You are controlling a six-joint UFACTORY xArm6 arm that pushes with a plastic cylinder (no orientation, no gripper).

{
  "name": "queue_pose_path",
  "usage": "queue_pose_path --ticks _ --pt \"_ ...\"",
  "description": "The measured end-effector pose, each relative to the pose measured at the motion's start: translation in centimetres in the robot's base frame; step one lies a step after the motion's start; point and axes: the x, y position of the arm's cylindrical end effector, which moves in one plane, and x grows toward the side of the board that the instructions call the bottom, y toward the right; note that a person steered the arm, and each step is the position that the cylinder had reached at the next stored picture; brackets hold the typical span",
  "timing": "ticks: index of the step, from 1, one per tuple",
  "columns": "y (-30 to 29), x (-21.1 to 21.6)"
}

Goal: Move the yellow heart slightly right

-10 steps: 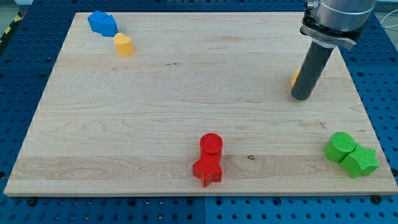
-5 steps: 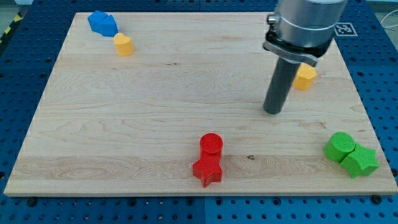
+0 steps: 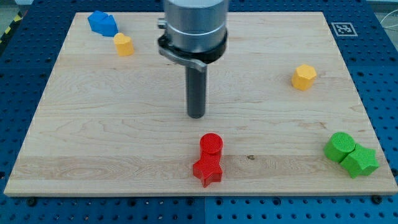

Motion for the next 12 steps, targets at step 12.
queue_pose_path --ticks 12 --pt "-19.3 -16.8"
